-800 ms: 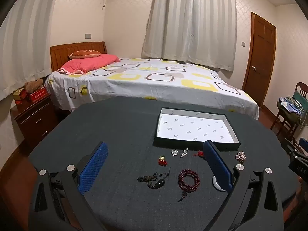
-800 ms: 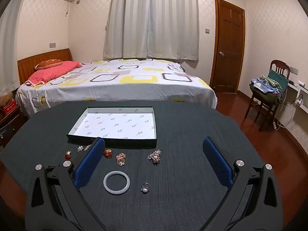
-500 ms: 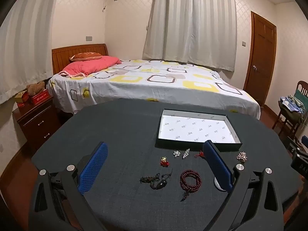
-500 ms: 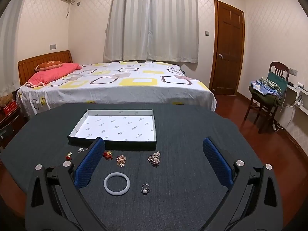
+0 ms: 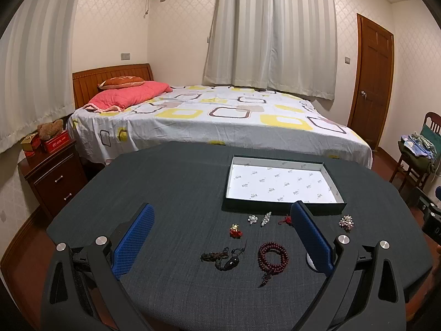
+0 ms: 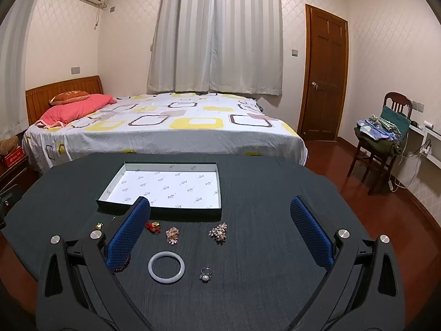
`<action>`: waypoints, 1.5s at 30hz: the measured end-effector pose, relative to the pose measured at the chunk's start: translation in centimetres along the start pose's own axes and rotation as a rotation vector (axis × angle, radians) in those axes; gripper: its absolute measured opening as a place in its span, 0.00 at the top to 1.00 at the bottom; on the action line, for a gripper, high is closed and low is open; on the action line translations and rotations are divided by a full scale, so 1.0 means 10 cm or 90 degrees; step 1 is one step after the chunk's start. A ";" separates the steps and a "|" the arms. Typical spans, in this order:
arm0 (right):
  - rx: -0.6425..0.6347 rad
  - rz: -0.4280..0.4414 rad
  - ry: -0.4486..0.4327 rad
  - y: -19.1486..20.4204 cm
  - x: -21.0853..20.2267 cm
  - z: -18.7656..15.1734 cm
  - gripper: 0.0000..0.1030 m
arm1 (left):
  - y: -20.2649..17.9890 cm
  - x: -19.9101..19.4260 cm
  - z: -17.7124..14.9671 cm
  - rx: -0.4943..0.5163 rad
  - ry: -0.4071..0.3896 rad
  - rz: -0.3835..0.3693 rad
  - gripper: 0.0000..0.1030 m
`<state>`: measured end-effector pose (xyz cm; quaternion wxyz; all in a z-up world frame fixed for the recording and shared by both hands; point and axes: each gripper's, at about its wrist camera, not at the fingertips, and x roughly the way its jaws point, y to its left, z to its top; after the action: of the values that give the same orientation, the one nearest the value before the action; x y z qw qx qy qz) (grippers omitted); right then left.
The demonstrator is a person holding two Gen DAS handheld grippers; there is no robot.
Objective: Organize jewelry
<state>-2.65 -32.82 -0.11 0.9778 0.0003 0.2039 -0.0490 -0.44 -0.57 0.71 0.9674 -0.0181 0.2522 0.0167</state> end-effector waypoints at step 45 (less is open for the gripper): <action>0.005 0.003 -0.020 0.00 -0.03 -0.05 0.04 | -0.01 -0.04 0.00 0.000 -0.005 -0.003 0.07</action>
<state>-3.18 -32.76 -0.46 0.9810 0.0040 0.1882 -0.0472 -0.81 -0.70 0.95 0.9683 -0.0188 0.2486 0.0148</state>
